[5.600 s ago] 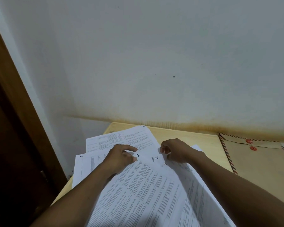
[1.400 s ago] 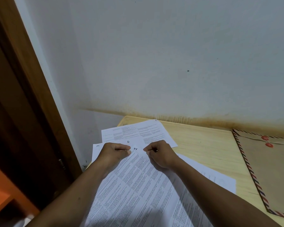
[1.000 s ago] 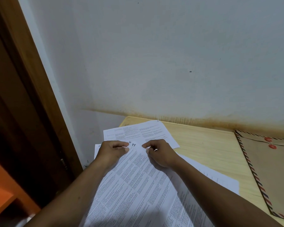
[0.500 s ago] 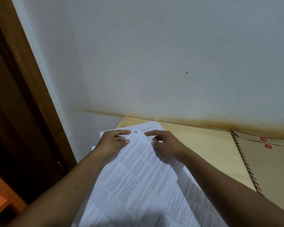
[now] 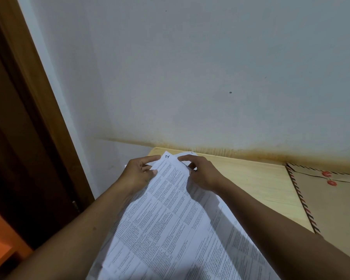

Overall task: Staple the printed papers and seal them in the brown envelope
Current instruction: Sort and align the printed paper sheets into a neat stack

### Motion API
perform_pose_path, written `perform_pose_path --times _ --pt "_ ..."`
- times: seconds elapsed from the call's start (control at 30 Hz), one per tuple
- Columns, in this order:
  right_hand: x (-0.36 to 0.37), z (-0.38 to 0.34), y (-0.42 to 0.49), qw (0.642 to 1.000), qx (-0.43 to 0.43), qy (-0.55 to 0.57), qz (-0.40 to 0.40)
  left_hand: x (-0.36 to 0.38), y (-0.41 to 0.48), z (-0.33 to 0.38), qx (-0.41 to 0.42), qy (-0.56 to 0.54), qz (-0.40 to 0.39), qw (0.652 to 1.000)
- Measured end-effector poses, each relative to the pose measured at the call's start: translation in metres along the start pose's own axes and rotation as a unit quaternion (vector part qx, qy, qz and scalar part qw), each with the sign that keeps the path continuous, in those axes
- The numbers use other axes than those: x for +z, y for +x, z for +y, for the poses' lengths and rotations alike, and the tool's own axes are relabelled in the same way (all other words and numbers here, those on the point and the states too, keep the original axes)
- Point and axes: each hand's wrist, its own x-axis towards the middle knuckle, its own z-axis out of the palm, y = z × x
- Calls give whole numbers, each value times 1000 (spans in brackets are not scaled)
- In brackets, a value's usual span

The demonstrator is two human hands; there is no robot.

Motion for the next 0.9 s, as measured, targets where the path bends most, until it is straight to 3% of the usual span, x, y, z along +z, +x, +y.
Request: perform_pose_path --times 0.2,0.53,0.9 --pt "30 -5 -3 999 25 44 19 -14 -11 -11 -17 -4 13 1000" --pt "91 -53 22 995 -11 25 -96 -98 -51 -33 -111 -41 45 992" --pt "137 -61 70 969 -48 -187 -154 -128 -61 -72 -152 -45 66 985"
